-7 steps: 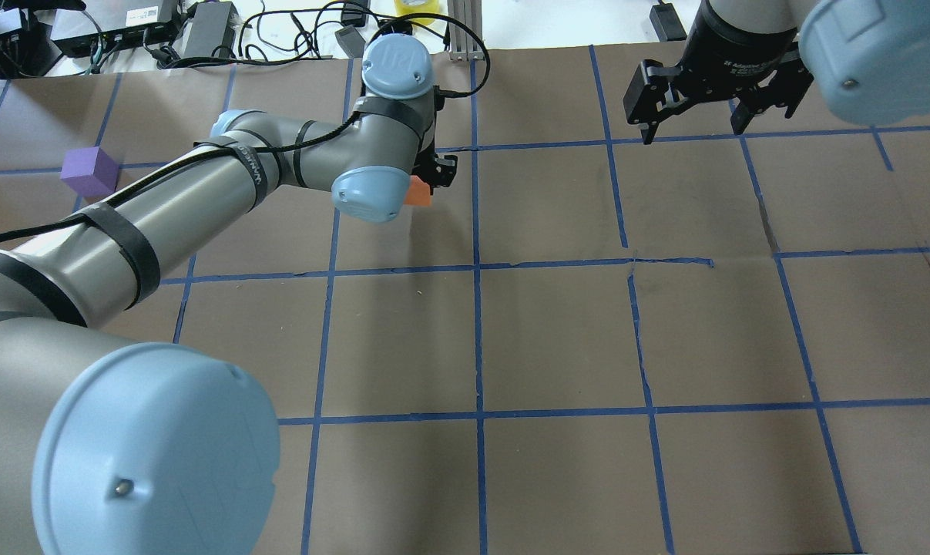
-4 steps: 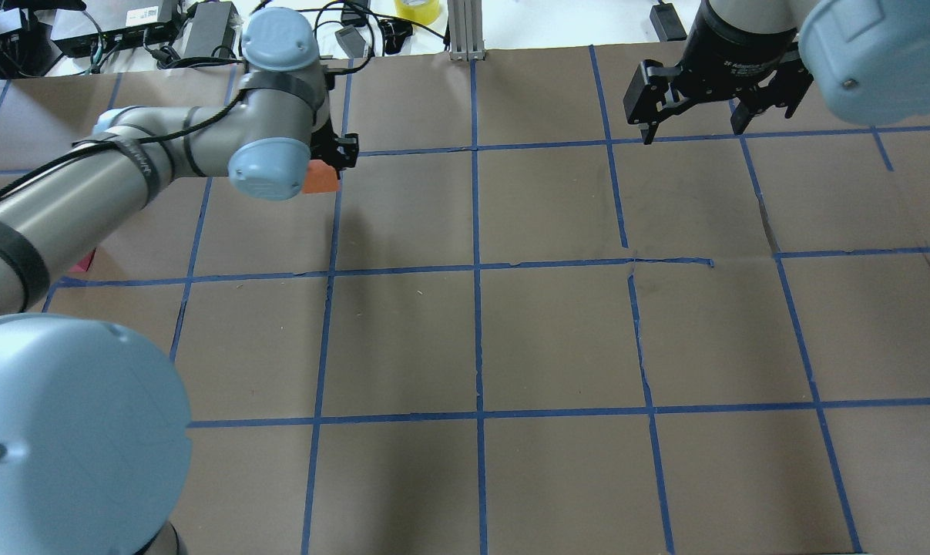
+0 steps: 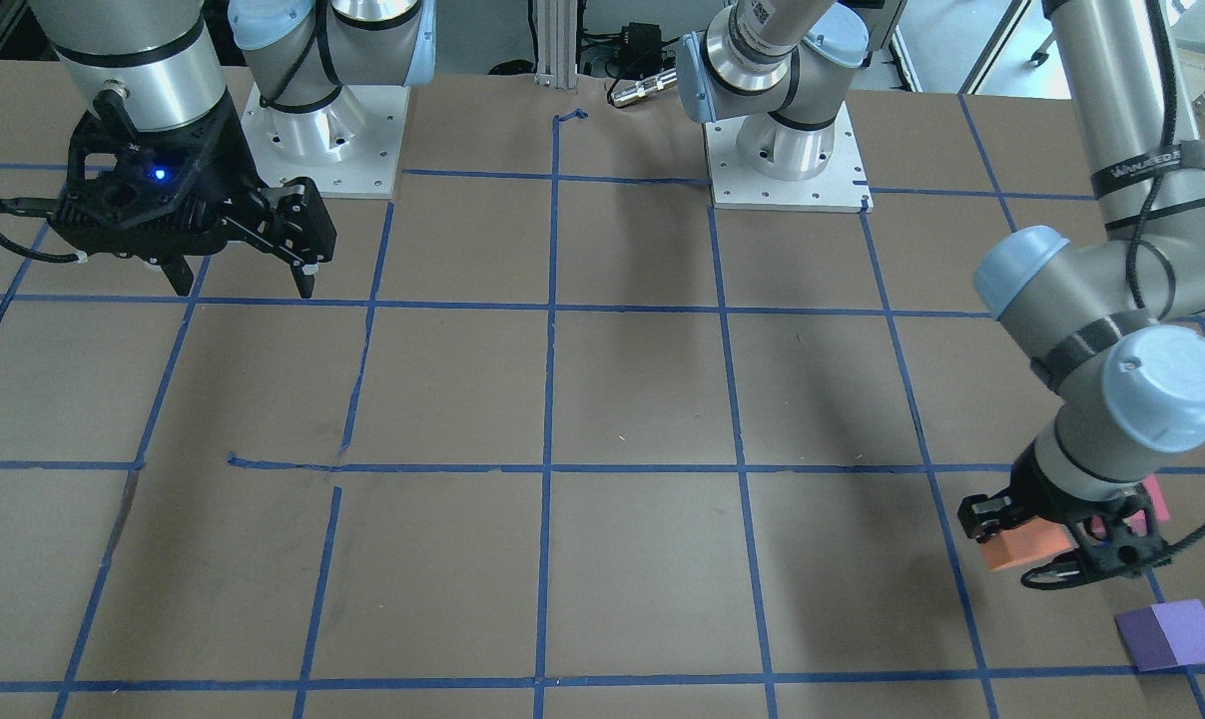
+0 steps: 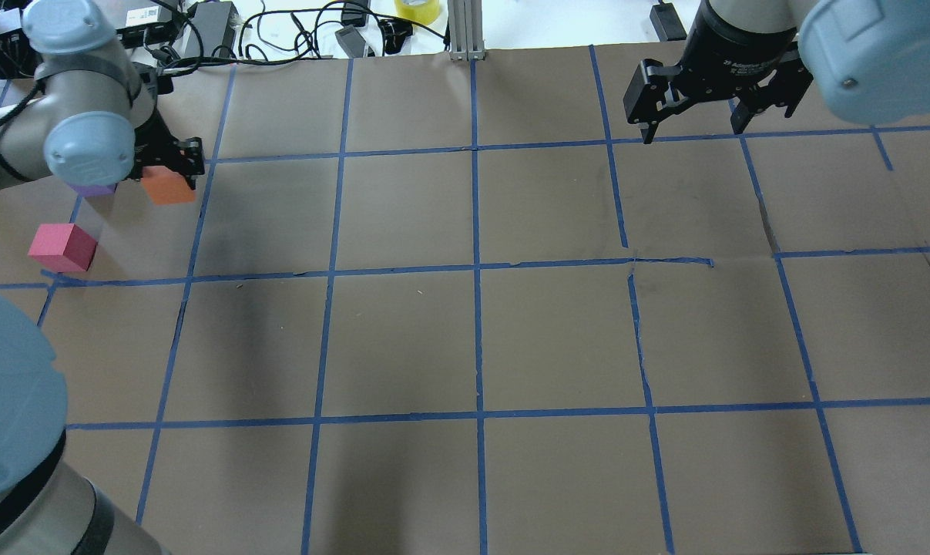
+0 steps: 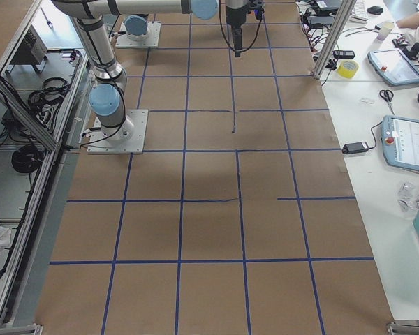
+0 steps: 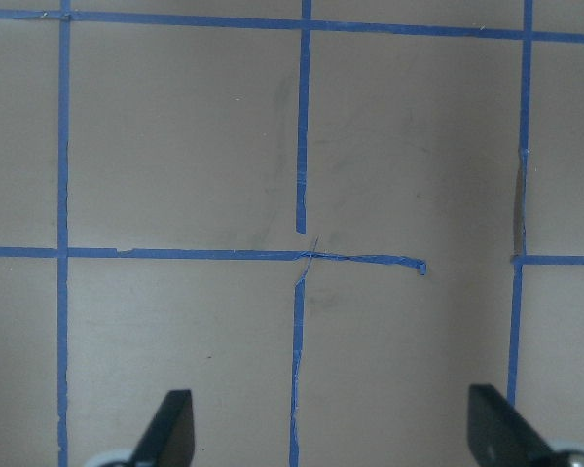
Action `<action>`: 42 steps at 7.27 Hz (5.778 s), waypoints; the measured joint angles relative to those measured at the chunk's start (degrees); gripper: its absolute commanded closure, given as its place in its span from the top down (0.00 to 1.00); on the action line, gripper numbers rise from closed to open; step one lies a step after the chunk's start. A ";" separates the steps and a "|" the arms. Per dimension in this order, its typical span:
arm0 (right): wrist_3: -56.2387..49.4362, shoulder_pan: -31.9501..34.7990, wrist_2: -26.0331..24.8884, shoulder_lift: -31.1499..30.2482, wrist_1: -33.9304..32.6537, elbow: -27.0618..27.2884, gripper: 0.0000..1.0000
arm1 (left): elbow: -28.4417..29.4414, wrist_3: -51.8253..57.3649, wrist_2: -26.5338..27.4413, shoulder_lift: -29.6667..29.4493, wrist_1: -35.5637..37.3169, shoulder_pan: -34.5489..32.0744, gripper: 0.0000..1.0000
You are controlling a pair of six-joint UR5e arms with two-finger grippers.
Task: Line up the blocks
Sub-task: 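Carry the orange cube with the left gripper toward the purple and pink cubes, then lower the orange cube into the gap between the purple and pink cubes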
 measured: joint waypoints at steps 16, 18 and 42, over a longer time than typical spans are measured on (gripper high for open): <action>0.01 0.00 0.00 0.00 0.09 0.00 1.00 | 15.64 20.56 -9.38 -12.66 -6.72 16.38 0.00; 0.04 0.00 0.00 0.00 0.09 0.00 1.00 | 15.72 21.83 -9.30 -13.53 -5.78 16.35 0.00; 0.20 0.00 -1.22 0.00 0.11 0.00 1.00 | 11.98 32.35 -9.47 -11.48 -1.88 16.70 1.00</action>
